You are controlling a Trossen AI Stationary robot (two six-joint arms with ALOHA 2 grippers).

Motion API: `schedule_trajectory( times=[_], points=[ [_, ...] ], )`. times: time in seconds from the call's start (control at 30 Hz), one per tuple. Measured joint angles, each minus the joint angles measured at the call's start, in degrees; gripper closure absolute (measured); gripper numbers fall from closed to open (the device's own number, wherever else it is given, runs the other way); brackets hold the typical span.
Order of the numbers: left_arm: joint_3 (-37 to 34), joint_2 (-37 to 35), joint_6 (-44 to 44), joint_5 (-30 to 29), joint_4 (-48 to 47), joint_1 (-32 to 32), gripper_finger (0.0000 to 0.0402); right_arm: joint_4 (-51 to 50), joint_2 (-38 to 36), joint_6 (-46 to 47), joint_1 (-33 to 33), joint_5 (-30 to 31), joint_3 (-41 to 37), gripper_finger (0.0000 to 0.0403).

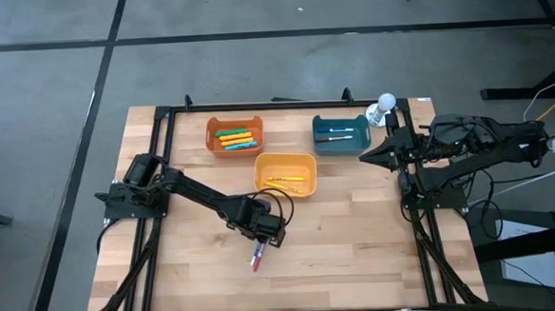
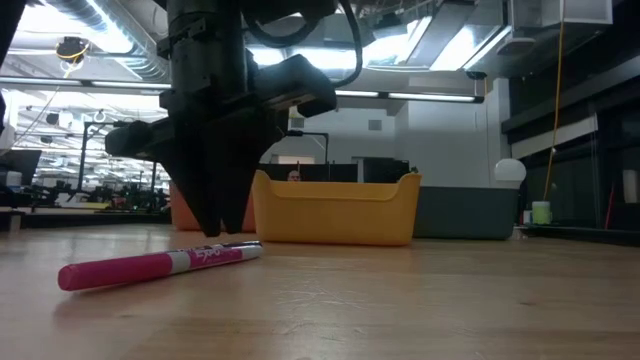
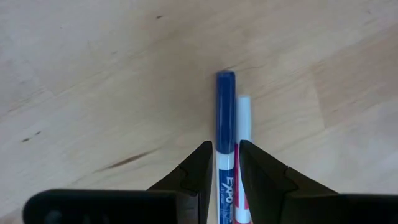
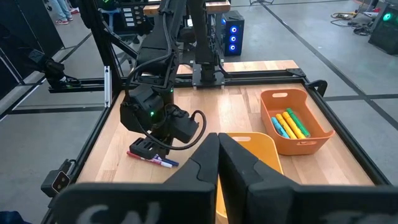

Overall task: Pick & Place Markers
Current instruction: Put the blue marker pen into the blue bin

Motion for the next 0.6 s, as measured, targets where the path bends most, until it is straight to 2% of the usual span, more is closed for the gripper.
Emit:
schedule_trajectory(
  times=[0.6],
  points=[
    [0.04,2.06,0.37,1.51,0.46,-0.44,0.0327,0.01,0.02,0.00,0.01,0.01,0.00,0.0393]
  ],
)
